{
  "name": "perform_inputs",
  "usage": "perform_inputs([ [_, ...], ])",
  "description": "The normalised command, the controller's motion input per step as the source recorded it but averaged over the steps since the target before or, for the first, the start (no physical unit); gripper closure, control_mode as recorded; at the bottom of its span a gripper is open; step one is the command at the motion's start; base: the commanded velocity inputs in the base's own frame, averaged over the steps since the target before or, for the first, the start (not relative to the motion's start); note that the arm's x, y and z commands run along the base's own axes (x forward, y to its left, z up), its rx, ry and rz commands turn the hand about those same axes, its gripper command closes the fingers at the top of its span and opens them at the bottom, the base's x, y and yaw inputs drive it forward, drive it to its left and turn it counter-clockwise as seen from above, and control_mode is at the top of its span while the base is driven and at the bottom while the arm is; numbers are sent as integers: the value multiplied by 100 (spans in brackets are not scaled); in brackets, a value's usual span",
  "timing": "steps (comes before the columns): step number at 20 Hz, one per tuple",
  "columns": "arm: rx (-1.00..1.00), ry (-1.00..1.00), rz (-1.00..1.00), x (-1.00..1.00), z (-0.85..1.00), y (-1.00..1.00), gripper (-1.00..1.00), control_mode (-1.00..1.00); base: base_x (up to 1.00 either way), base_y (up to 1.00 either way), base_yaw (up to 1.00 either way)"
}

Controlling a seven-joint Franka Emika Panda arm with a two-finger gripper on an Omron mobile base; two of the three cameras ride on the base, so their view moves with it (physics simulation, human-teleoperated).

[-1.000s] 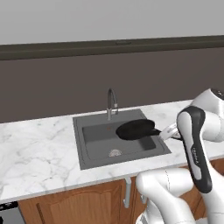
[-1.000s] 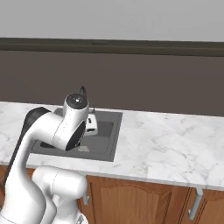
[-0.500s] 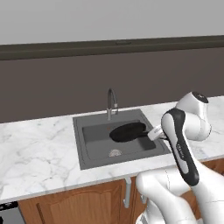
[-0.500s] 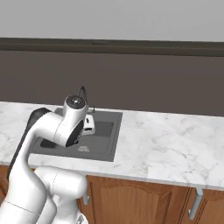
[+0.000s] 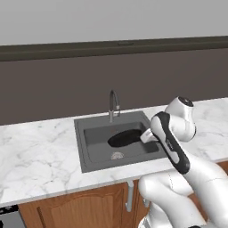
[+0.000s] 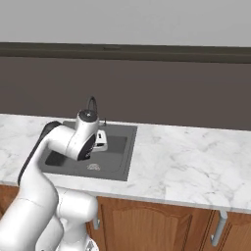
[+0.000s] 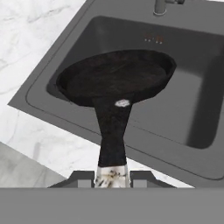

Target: Move the pot and pan from the stove into the sink.

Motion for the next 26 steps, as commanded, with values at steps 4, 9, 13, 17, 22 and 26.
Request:
perform_inputs([
  [4,0,3,1,46,-45,1,100,-100,0,0,0],
  [9,0,0,1,46,-42,0,100,-100,0,0,0],
  [13,0,0,0,49,-37,3,100,-100,0,0,0],
  [17,0,0,0,55,-34,8,100,-100,0,0,0],
  [22,0,0,0,30,-23,4,100,-100,0,0,0],
  [26,-1,-1,0,6,-15,0,100,-100,0,0,0],
])
